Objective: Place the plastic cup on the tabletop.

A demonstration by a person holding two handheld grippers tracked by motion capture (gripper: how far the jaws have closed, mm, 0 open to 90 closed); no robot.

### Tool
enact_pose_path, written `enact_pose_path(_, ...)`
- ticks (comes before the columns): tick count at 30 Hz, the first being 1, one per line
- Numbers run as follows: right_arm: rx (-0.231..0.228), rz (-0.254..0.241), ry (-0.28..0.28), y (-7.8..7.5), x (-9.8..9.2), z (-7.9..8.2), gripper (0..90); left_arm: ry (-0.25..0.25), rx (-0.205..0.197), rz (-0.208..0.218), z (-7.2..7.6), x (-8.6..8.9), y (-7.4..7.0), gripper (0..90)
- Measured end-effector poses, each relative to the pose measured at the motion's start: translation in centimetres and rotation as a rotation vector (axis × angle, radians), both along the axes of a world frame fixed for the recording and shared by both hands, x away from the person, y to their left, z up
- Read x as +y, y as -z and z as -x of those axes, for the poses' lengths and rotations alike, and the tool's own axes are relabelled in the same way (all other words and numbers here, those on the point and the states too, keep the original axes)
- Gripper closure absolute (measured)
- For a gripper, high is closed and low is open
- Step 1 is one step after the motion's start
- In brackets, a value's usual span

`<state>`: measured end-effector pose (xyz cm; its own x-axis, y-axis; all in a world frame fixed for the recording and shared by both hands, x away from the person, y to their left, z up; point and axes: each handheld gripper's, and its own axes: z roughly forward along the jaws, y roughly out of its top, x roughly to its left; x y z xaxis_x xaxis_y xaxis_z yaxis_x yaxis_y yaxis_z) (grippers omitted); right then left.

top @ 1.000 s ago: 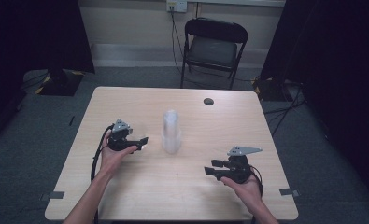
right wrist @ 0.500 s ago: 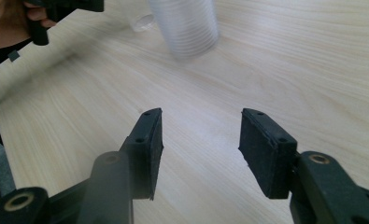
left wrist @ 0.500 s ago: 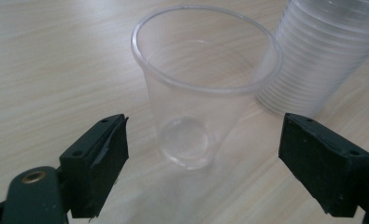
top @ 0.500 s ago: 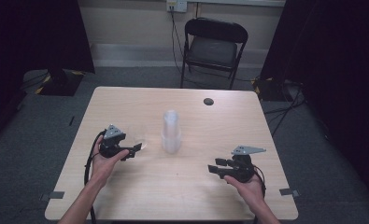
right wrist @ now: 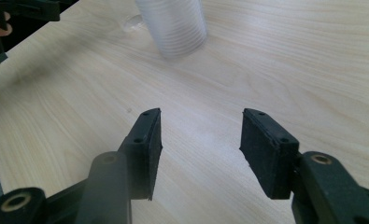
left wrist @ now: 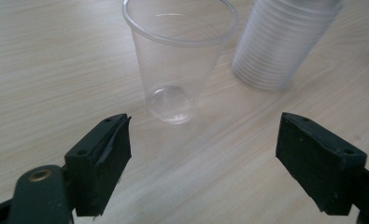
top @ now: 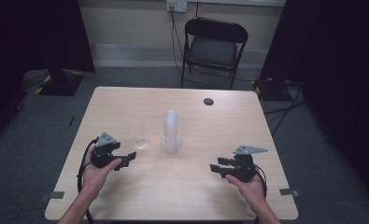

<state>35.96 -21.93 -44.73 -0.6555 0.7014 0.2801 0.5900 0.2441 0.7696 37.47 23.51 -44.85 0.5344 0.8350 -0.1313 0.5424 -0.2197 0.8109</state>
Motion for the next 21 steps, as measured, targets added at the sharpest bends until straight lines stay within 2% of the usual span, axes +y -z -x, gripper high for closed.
enact_pose_path(2,0.002,0.001,0.001,0.1,0.0,0.0,48.3,-0.002,-0.004,0.007,0.5,0.0,-0.3,18.0)
enact_pose_path(8,0.002,0.005,0.013,0.2,-0.3,0.0,48.3,0.029,0.004,-0.017,1.6,-0.2,-0.1,19.0)
enact_pose_path(12,0.000,0.007,0.020,0.3,-0.6,0.1,48.4,0.032,0.019,-0.026,2.9,-0.4,-0.1,19.0)
enact_pose_path(17,0.004,0.013,0.031,0.4,-0.6,0.0,48.4,0.030,0.018,-0.036,4.6,-0.4,-0.5,19.0)
enact_pose_path(21,0.002,0.023,0.032,0.5,-0.7,0.1,48.4,0.047,0.028,-0.042,6.0,-0.4,0.1,18.9)
